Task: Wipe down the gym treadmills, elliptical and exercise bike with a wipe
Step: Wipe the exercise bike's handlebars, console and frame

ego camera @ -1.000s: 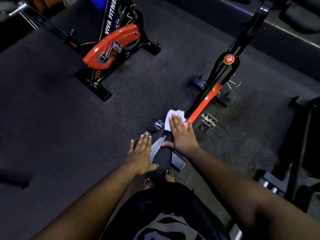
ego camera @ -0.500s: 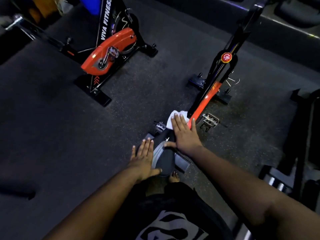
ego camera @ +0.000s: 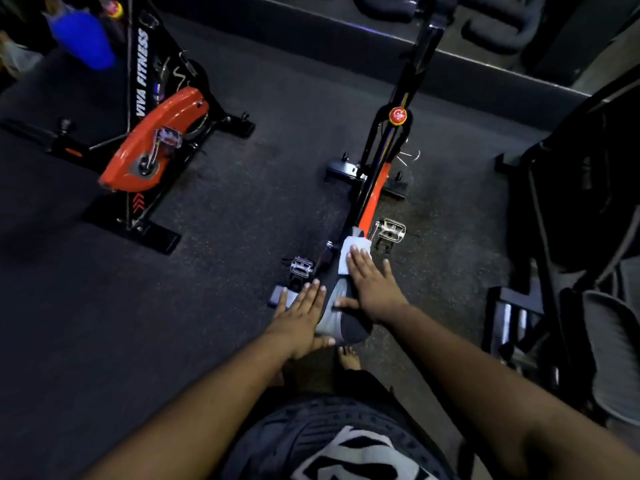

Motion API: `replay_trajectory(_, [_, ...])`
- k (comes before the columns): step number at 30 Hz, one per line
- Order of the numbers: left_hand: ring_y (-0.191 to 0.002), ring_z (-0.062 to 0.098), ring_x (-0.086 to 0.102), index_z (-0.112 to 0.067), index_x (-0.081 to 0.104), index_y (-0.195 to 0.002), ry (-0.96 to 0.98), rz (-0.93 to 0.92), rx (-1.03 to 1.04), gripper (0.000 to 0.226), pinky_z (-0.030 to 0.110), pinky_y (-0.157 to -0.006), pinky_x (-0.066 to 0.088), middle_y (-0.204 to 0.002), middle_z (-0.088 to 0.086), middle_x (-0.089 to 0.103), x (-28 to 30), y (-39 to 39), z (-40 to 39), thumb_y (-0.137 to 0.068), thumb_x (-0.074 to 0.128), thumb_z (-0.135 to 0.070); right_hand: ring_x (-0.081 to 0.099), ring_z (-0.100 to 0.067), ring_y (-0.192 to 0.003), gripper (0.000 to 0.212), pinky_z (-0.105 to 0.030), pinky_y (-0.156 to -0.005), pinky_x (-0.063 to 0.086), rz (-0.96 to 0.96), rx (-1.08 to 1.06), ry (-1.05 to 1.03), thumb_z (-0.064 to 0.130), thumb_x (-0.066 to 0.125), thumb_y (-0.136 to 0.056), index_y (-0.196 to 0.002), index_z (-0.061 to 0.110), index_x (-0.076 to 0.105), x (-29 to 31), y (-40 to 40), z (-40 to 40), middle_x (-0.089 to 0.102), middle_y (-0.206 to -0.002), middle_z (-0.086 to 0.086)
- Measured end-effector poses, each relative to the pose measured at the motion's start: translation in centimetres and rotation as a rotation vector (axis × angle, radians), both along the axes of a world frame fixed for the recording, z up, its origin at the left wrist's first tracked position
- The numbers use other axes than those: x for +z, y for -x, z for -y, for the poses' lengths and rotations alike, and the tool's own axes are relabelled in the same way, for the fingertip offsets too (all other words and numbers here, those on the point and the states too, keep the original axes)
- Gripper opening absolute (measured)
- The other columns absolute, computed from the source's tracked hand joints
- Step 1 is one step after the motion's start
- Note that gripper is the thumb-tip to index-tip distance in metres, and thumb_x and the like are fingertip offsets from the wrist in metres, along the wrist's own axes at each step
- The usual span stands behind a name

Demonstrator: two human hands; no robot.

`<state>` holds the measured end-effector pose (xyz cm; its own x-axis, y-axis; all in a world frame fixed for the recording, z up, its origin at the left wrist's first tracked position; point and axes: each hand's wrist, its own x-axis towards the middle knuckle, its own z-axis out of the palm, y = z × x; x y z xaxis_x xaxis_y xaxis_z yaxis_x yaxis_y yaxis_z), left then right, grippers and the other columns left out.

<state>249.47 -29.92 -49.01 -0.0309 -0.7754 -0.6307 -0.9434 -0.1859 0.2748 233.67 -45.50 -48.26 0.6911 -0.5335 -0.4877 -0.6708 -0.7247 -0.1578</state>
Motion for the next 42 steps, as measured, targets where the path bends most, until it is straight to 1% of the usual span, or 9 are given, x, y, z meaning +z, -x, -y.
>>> replay_trajectory(7, [-0.151,0.017,-0.03,-0.016,-0.029,-0.155,0.102,0.004,-0.09,0.092,0.054,-0.113,-0.023,-0.156,-0.002,-0.042,-0.1,-1.1,-1.9,-0.103,0.033,-0.062,0.016,-0.025,-0.155,0.119,-0.066,-0.113,0.018,-0.058,0.033,0.006,0.094,0.016,-0.079,-0.158,0.006,0.027,-1.3,5.7,-11.9,0.021,-0.167,-0.011])
replay_trajectory(10, [-0.151,0.017,-0.031,-0.018,-0.035,-0.148,0.104,0.016,-0.113,0.092,0.053,-0.111,-0.024,-0.157,-0.002,-0.041,-0.1,-1.3,-2.5,-0.103,0.034,-0.061,0.021,-0.027,-0.154,0.117,-0.067,-0.118,0.011,-0.048,0.103,0.077,0.092,0.013,-0.079,-0.16,0.009,0.023,-0.7,4.9,-9.5,0.013,-0.167,-0.007])
replay_trajectory(14, [-0.148,0.015,-0.033,-0.016,-0.032,-0.152,0.066,0.024,-0.126,0.096,0.057,-0.116,-0.019,-0.158,-0.001,-0.04,0.3,-1.6,-2.8,-0.103,0.036,-0.061,-0.013,-0.024,-0.155,0.134,-0.064,-0.12,-0.004,-0.095,-0.039,0.034,0.1,-0.008,-0.061,-0.16,0.011,-0.008,0.4,1.3,-4.6,-0.018,-0.166,-0.006])
replay_trajectory(16, [-0.151,0.015,-0.029,-0.014,-0.027,-0.156,0.053,0.038,-0.116,0.095,0.059,-0.118,-0.017,-0.157,-0.003,-0.04,0.7,-1.4,-3.2,-0.103,0.038,-0.059,-0.012,-0.026,-0.155,0.136,-0.065,-0.121,0.001,-0.087,0.004,-0.006,0.099,-0.009,-0.061,-0.16,0.006,-0.006,0.4,0.2,-5.4,-0.013,-0.167,-0.012])
replay_trajectory(20, [-0.153,0.017,-0.025,-0.014,-0.029,-0.154,0.037,0.076,-0.079,0.093,0.058,-0.119,-0.017,-0.159,-0.001,-0.039,1.0,-0.9,-3.9,-0.105,0.041,-0.051,0.015,-0.031,-0.154,0.125,-0.065,-0.116,0.025,0.049,0.183,-0.006,0.096,0.027,-0.075,-0.159,0.004,0.023,-1.3,3.5,-10.1,0.017,-0.167,-0.014])
replay_trajectory(24, [-0.152,0.016,-0.029,-0.014,-0.031,-0.153,0.003,0.088,-0.073,0.095,0.059,-0.12,-0.017,-0.16,0.0,-0.04,0.8,-0.7,-3.7,-0.104,0.04,-0.053,0.015,-0.023,-0.155,0.118,-0.064,-0.118,0.01,0.144,0.338,0.038,0.094,0.023,-0.077,-0.161,0.011,0.022,-2.2,5.3,-8.5,0.015,-0.169,-0.007])
replay_trajectory(29, [-0.146,0.009,-0.032,-0.014,-0.029,-0.154,-0.02,0.086,-0.051,0.094,0.059,-0.121,-0.015,-0.158,-0.004,-0.04,1.1,-0.5,-3.5,-0.104,0.04,-0.054,-0.005,-0.023,-0.157,0.123,-0.065,-0.117,-0.01,0.062,0.127,0.032,0.095,0.01,-0.071,-0.162,0.013,-0.002,-1.5,-0.8,-3.0,-0.007,-0.17,-0.005])
replay_trajectory(37, [-0.149,0.012,-0.027,-0.013,-0.032,-0.15,0.116,0.047,0.119,0.103,0.048,-0.124,-0.014,-0.158,0.001,-0.039,1.0,-1.0,-5.2,-0.101,0.054,-0.043,0.013,-0.021,-0.156,0.116,-0.065,-0.12,0.004,0.238,0.382,0.027,0.092,0.02,-0.076,-0.16,0.012,0.023,-3.7,3.0,-11.1,0.018,-0.168,-0.005])
replay_trajectory(42, [-0.146,0.014,-0.033,-0.013,-0.025,-0.156,0.09,0.089,-0.088,0.102,0.055,-0.124,-0.011,-0.159,-0.001,-0.038,0.9,-0.5,-3.1,-0.101,0.053,-0.046,0.011,-0.022,-0.156,0.118,-0.061,-0.119,-0.004,0.212,0.007,0.032,0.093,0.03,-0.076,-0.162,0.015,0.01,-2.8,4.9,-8.5,0.001,-0.168,-0.002])
